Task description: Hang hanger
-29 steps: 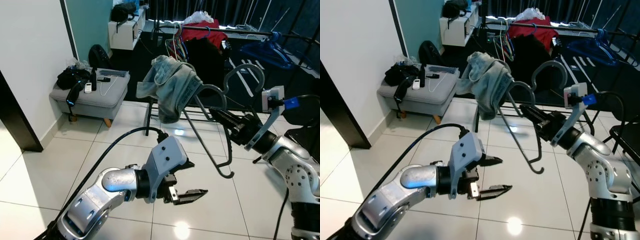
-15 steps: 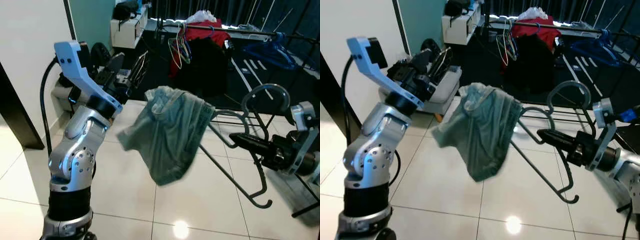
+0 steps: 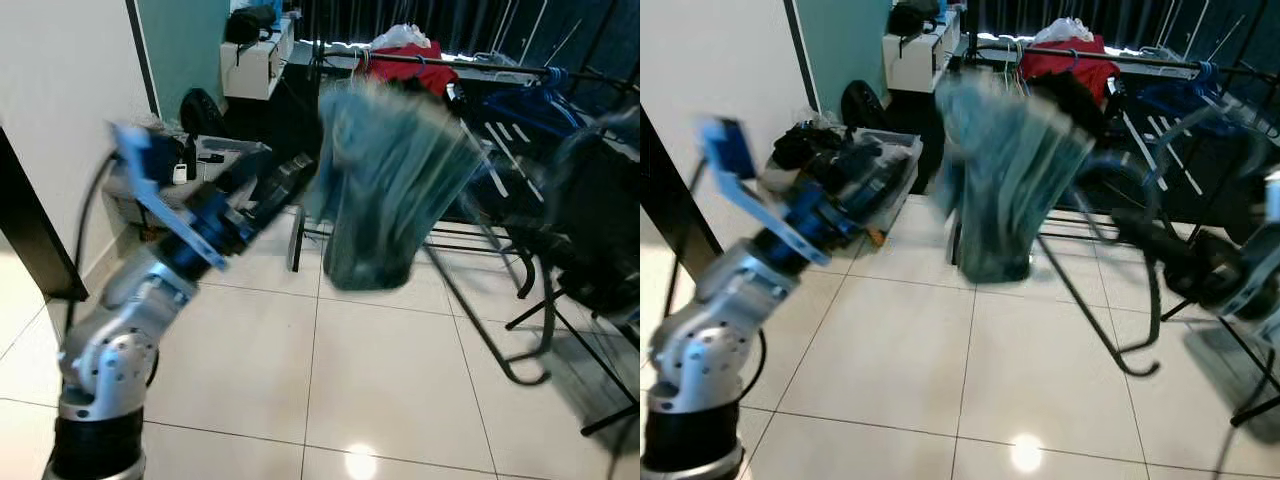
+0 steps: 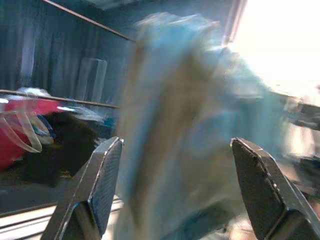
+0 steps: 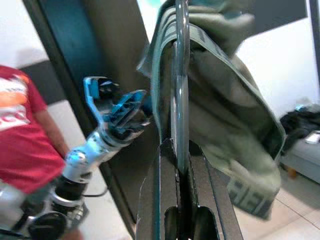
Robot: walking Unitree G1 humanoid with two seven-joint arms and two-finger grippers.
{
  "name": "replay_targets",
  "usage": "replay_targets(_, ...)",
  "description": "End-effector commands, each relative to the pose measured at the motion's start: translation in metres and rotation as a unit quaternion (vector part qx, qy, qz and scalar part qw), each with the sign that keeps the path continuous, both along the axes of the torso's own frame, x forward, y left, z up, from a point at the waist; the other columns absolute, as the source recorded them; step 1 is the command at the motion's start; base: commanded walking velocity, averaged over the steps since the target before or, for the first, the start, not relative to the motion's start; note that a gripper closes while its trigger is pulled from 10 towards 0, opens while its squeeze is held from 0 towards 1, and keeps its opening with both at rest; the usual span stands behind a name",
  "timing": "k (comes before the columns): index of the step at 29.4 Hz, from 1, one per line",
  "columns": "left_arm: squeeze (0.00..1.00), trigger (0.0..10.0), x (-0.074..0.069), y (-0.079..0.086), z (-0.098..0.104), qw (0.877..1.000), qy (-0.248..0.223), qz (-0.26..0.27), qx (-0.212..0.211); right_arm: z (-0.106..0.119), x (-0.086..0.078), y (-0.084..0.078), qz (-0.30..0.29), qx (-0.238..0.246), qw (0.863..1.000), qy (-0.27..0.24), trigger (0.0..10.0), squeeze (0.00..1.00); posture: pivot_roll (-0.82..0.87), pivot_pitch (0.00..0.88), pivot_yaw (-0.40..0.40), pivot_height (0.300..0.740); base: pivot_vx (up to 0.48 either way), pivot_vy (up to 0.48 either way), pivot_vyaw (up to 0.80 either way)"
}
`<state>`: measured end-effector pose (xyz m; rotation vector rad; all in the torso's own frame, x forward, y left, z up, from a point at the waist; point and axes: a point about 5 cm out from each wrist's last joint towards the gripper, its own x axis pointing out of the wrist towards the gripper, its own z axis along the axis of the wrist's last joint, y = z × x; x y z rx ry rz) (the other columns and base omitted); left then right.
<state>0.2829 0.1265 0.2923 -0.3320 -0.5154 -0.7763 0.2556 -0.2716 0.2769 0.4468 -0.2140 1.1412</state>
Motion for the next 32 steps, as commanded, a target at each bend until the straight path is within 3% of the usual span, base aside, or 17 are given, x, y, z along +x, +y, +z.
replay_targets(1, 0.0, 10.0, 0.005, 0.002, 0.003, 0.999, -0.004, 0.034, -0.005, -0.002, -0.002, 0.0, 0.01, 0.012, 1.0, 0.004, 10.0, 0.0, -0.02, 0.06, -0.066, 0.74, 0.0, 0.0, 0.0)
replay_targets(2, 0.0, 10.0, 0.014, 0.011, 0.004, 0.996, 0.0, 0.088, -0.003, -0.014, 0.005, 0.006, -0.009, 0.004, 1.0, 0.016, 10.0, 0.0, -0.03, 0.06, -0.07, 0.74, 0.0, 0.0, 0.0)
replay_targets(4, 0.0, 10.0, 0.014, 0.011, 0.004, 0.996, 0.0, 0.088, -0.003, -0.014, 0.005, 0.006, -0.009, 0.004, 1.0, 0.016, 10.0, 0.0, -0.03, 0.06, -0.07, 0.74, 0.0, 0.0, 0.0)
replay_targets(7, 0.0, 10.0, 0.028, 0.032, 0.001, 0.981, 0.013, 0.19, 0.022, -0.035, 0.023, 0.022, -0.063, -0.017, 0.998, 0.026, 10.0, 0.0, -0.02, 0.061, -0.069, 0.74, 0.0, 0.0, 0.52)
replay_targets(12, 0.0, 10.0, 0.026, 0.037, -0.004, 0.978, 0.021, 0.205, 0.031, -0.034, 0.027, 0.025, -0.059, 0.006, 0.998, 0.028, 10.0, 0.0, -0.01, 0.063, -0.073, 0.74, 0.0, 0.0, 0.78)
replay_targets(14, 0.0, 10.0, 0.025, 0.038, -0.005, 0.978, 0.022, 0.203, 0.036, -0.033, 0.027, 0.025, -0.056, 0.011, 0.998, 0.031, 10.0, 0.0, -0.01, 0.063, -0.073, 0.74, 0.0, 0.0, 0.78)
replay_targets(16, 0.0, 10.0, 0.017, 0.037, -0.009, 0.988, 0.026, 0.152, 0.026, -0.029, 0.026, 0.021, -0.052, 0.014, 0.998, 0.032, 10.0, 0.0, -0.01, 0.067, -0.08, 0.74, 0.0, 0.0, 0.78)
replay_targets(17, 0.0, 10.0, 0.017, 0.037, -0.009, 0.988, 0.026, 0.152, 0.026, -0.029, 0.026, 0.021, -0.052, 0.014, 0.998, 0.032, 10.0, 0.0, -0.01, 0.067, -0.08, 0.74, 0.0, 0.0, 0.78)
replay_targets(19, 0.0, 10.0, 0.005, 0.043, -0.007, 0.996, 0.018, 0.086, -0.011, -0.026, 0.021, 0.016, -0.039, 0.013, 0.999, 0.029, 10.0, 0.0, -0.01, 0.07, -0.08, 0.74, 0.0, 0.0, 0.77)
replay_targets(21, 0.0, 10.0, 0.0, 0.045, -0.004, 0.998, 0.006, 0.065, -0.016, -0.026, 0.018, 0.015, -0.028, 0.01, 0.999, 0.028, 10.0, 0.0, -0.01, 0.07, -0.08, 0.74, 0.0, 0.0, 0.77)
replay_targets(28, 0.0, 10.0, -0.001, 0.037, -0.001, 0.998, -0.004, 0.059, -0.014, -0.03, 0.015, 0.021, -0.01, 0.008, 0.999, 0.033, 10.0, 0.0, -0.01, 0.071, -0.078, 0.74, 0.0, 0.0, 0.77)
replay_targets(30, 0.0, 10.0, -0.001, 0.031, 0.0, 0.998, -0.007, 0.055, -0.015, -0.034, 0.016, 0.024, -0.011, 0.003, 0.999, 0.038, 10.0, 0.0, -0.01, 0.071, -0.077, 0.74, 0.0, 0.0, 0.49)
replay_targets(32, 0.0, 10.0, -0.004, 0.014, 0.007, 0.999, -0.02, 0.033, -0.013, -0.039, 0.018, 0.03, -0.017, -0.005, 0.999, 0.048, 10.0, 0.0, -0.02, 0.071, -0.077, 0.74, 0.0, 0.0, 0.25)
